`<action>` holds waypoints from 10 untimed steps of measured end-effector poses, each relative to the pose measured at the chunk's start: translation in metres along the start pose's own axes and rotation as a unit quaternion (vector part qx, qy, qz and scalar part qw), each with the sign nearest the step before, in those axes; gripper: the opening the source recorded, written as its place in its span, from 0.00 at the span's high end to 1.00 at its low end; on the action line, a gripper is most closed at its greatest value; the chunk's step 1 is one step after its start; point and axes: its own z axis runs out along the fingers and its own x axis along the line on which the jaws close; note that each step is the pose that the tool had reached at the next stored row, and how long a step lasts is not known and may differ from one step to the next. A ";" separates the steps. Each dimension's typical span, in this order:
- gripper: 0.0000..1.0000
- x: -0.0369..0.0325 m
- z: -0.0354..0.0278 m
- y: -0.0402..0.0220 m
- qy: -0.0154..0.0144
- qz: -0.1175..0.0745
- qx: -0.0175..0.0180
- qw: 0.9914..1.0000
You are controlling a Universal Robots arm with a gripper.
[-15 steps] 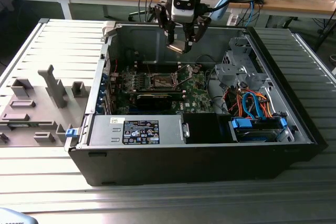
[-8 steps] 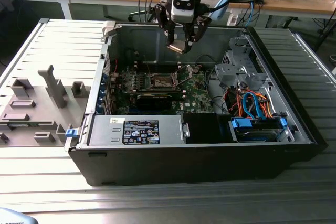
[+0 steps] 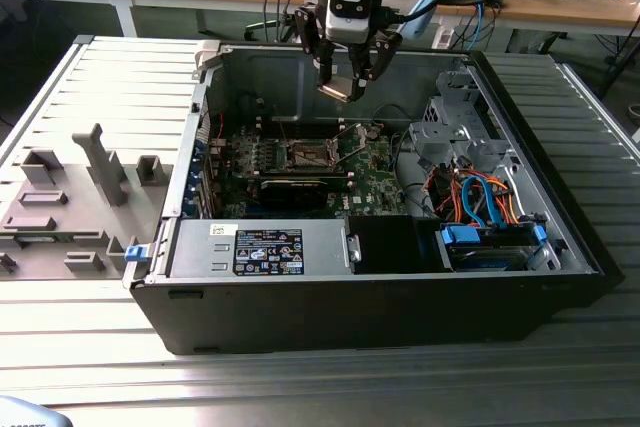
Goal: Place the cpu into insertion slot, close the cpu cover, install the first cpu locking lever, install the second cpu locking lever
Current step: 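Place the cpu into insertion slot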
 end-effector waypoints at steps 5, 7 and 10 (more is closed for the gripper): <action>0.45 0.0000 0.0000 0.0000 0.000 0.001 0.000 1.000; 0.45 0.0000 0.0000 0.0000 0.000 0.002 0.000 1.000; 0.45 0.0000 0.0000 0.0000 0.000 0.002 0.000 1.000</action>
